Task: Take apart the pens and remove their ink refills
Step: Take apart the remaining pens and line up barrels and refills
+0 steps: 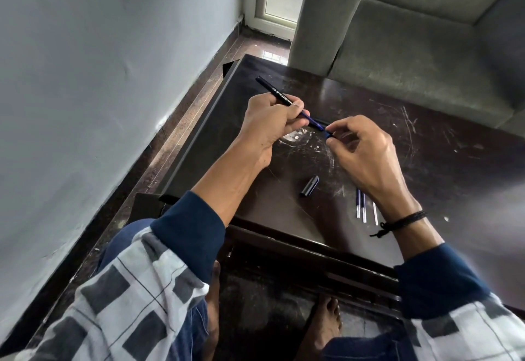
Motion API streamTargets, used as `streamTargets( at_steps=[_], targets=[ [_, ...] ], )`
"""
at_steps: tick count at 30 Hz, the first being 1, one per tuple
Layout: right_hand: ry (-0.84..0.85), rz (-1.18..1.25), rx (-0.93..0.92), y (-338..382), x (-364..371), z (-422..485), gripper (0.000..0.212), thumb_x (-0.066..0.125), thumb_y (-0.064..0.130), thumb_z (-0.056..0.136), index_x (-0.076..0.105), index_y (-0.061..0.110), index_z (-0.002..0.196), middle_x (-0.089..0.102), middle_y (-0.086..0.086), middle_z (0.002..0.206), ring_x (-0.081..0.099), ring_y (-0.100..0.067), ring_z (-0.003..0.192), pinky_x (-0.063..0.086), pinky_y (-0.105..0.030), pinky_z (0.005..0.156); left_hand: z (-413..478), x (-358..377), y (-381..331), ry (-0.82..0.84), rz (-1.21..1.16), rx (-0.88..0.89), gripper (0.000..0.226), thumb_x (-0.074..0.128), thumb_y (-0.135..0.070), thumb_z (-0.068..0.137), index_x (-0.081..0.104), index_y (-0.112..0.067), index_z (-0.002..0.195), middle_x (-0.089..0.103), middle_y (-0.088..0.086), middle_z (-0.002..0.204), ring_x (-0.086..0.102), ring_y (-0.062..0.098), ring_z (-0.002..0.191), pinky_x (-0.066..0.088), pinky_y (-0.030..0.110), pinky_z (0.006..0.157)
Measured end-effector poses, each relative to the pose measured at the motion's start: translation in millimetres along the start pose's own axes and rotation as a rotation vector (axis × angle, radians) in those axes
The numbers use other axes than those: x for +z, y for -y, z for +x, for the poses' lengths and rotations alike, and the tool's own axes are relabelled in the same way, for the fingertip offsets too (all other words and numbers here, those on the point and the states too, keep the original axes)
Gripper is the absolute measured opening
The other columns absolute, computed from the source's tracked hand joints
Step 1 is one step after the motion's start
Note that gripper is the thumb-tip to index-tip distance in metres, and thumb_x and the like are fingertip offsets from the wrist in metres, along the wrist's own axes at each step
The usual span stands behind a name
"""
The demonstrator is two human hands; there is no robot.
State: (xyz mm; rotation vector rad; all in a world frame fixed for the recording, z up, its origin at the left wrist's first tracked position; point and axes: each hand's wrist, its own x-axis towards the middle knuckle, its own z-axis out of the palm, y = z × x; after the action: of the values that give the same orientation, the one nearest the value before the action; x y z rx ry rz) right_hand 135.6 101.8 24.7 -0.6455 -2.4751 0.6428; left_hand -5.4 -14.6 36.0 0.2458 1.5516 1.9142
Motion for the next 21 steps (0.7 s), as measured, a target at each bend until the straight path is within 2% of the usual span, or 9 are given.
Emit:
streamTargets(
  at_steps=[5, 9, 11, 15, 21],
  targets=[
    [-0.012, 0.0, -0.012, 0.4, 2.1, 0.0, 0.016, 0.07, 0.014, 0.089, 0.074, 0.02, 0.104, 0.068, 0.006, 0.097, 0.063, -0.011, 0.085, 0.053, -0.028, 0.08, -0.2, 0.5, 0.2, 0.008, 0.008, -0.004, 0.004, 0.066, 0.002, 0.093, 0.07, 0.001, 0.094, 0.074, 0.024, 0.098, 0.075, 0.03, 0.094, 0.063, 0.03, 0.079],
    [-0.025, -0.017, 0.003, -1.1, 0.2, 0.1, 0.015, 0.07, 0.015, 0.088, 0.074, 0.022, 0.101, 0.067, 0.008, 0.095, 0.062, -0.008, 0.082, 0.047, -0.015, 0.075, 1.0, -1.8, -1.9, -0.014, -0.008, 0.0, 0.005, 0.067, 0.002, 0.093, 0.071, 0.002, 0.096, 0.075, 0.022, 0.097, 0.076, 0.029, 0.094, 0.063, 0.031, 0.08],
    [-0.027, -0.024, 0.013, -1.2, -0.1, -0.3, 0.015, 0.07, 0.015, 0.088, 0.074, 0.022, 0.1, 0.067, 0.008, 0.095, 0.062, -0.007, 0.081, 0.045, -0.012, 0.074, 1.1, -2.1, -2.4, -0.018, -0.01, 0.001, 0.006, 0.067, 0.001, 0.093, 0.071, 0.002, 0.097, 0.075, 0.021, 0.096, 0.076, 0.028, 0.093, 0.063, 0.032, 0.08],
    [-0.028, -0.027, -0.016, -0.2, 2.2, -0.8, 0.016, 0.071, 0.015, 0.089, 0.074, 0.02, 0.103, 0.067, 0.007, 0.096, 0.063, -0.009, 0.083, 0.05, -0.022, 0.077, -1.9, 0.9, -0.3, 0.029, 0.015, -0.008, 0.005, 0.065, 0.002, 0.094, 0.07, 0.002, 0.096, 0.074, 0.021, 0.093, 0.076, 0.027, 0.091, 0.063, 0.031, 0.08],
    [-0.03, -0.025, -0.071, -0.7, 6.5, -2.0, 0.018, 0.071, 0.015, 0.09, 0.075, 0.018, 0.108, 0.065, 0.006, 0.098, 0.064, -0.011, 0.084, 0.054, -0.029, 0.079, -4.6, 2.2, 1.4, 0.071, 0.058, -0.012, 0.008, 0.064, 0.001, 0.095, 0.069, 0.004, 0.1, 0.075, 0.019, 0.092, 0.076, 0.026, 0.089, 0.063, 0.028, 0.078]
  ],
)
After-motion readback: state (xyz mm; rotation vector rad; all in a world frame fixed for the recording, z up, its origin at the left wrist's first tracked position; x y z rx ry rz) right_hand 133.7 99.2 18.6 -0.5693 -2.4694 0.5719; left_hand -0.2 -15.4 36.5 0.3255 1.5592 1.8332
